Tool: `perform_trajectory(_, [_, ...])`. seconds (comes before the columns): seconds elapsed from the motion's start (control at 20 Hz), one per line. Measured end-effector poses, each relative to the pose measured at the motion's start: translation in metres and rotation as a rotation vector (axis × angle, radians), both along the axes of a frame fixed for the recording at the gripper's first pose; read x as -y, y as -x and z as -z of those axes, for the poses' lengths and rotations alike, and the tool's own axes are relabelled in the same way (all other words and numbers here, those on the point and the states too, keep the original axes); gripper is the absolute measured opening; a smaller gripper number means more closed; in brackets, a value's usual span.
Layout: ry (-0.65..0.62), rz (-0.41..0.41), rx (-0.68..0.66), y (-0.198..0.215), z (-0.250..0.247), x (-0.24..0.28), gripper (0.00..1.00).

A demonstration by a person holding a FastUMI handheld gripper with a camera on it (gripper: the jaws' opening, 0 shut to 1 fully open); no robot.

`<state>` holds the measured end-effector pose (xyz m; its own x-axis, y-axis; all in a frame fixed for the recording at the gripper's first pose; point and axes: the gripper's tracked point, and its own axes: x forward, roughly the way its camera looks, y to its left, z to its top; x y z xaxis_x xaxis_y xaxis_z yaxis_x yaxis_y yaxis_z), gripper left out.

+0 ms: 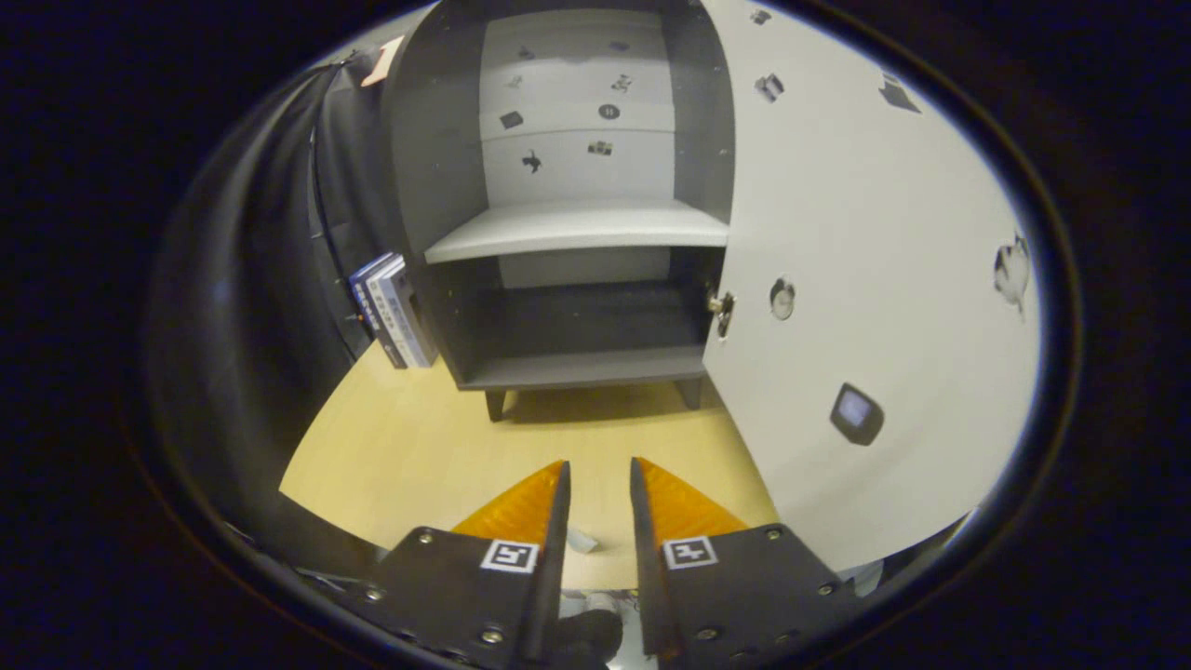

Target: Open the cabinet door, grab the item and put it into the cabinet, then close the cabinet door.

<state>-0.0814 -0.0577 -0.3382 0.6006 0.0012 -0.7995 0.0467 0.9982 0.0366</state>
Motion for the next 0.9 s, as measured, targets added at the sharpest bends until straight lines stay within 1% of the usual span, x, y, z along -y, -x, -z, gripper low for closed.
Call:
perform_trajectory(0.05, [-0.003, -0.019, -0.029, 0.003, 0.015, -0.003, 0.41])
perform_trajectory(0.1, [-0.018, -0.047, -0.067, 0.009, 0.028, -0.011, 0.43])
perform_trajectory(0.15, [-0.022, -0.071, -0.106, 0.014, 0.045, -0.016, 0.56])
perform_trajectory(0.2, [-0.014, -0.093, -0.135, 0.020, 0.059, -0.017, 0.61])
perform_trajectory(0.4, [-0.002, -0.171, -0.231, 0.035, 0.109, -0.021, 0.62])
perform_trajectory(0.6, [-0.011, -0.200, -0.310, 0.044, 0.146, -0.022, 0.62])
perform_trajectory(0.65, [-0.022, -0.203, -0.329, 0.046, 0.154, -0.023, 0.60])
perform_trajectory(0.7, [-0.033, -0.207, -0.340, 0.050, 0.153, -0.025, 0.60])
perform_trajectory(0.75, [-0.037, -0.184, -0.338, 0.044, 0.166, -0.026, 0.48])
perform_trajectory(0.8, [-0.051, -0.179, -0.361, 0.048, 0.167, -0.028, 0.36])
perform_trajectory(0.85, [-0.048, -0.158, -0.346, 0.043, 0.165, -0.026, 0.36])
perform_trajectory(0.9, [-0.022, -0.125, -0.343, 0.039, 0.170, -0.016, 0.22])
